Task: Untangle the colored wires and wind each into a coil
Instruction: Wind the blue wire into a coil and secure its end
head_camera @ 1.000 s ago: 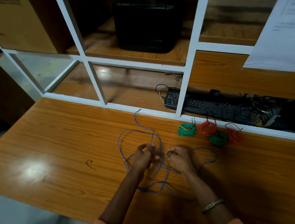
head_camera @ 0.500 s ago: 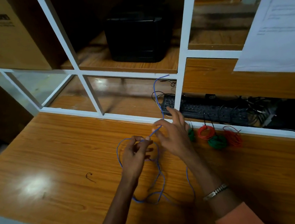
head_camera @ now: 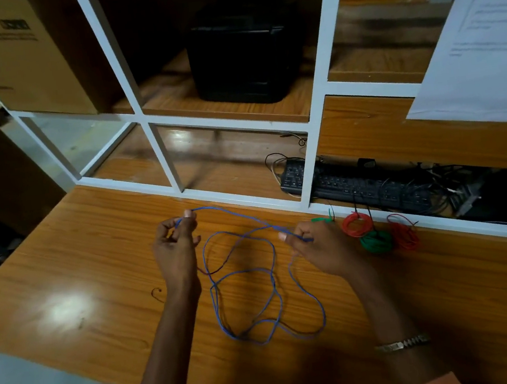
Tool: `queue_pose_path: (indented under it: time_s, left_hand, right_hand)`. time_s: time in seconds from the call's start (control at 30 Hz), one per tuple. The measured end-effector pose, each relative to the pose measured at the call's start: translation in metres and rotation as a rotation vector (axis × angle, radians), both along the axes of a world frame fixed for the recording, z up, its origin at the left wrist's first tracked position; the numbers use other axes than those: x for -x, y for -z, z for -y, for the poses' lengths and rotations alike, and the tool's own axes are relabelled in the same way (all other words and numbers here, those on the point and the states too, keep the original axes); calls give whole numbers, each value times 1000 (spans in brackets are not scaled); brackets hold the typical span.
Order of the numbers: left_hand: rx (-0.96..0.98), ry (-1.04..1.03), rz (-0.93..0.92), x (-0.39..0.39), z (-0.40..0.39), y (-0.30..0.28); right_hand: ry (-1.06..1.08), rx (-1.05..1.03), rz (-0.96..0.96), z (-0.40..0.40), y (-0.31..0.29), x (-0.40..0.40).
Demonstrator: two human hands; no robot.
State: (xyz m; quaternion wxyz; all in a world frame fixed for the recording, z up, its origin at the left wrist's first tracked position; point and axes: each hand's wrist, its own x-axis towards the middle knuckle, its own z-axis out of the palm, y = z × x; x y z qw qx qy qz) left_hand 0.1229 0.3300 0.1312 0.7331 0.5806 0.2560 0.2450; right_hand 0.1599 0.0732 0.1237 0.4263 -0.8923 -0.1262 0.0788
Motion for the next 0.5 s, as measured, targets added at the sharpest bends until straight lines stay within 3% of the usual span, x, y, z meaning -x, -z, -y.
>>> queue_pose_path:
  time_s: [0.07,0.17,0.27,0.33,0.5]
  left_hand:
    - [8,5,-35,-7,-6,11]
    - [34,-3,-104,-19,-6,30]
    - [55,27,-162,-23,2,50]
    - [55,65,-187,-22,11,60]
    - [-5,224,-175,-21,38,57]
  right_hand:
    - [-37,-4,29,2,-3,6]
    - [-28,156,167,-1,-14,7]
    - [-102,69,59,-1,-32,6]
    - [-95,-250,-103,-3,-42,11]
    - [65,-1324,-489,-17,-48,12]
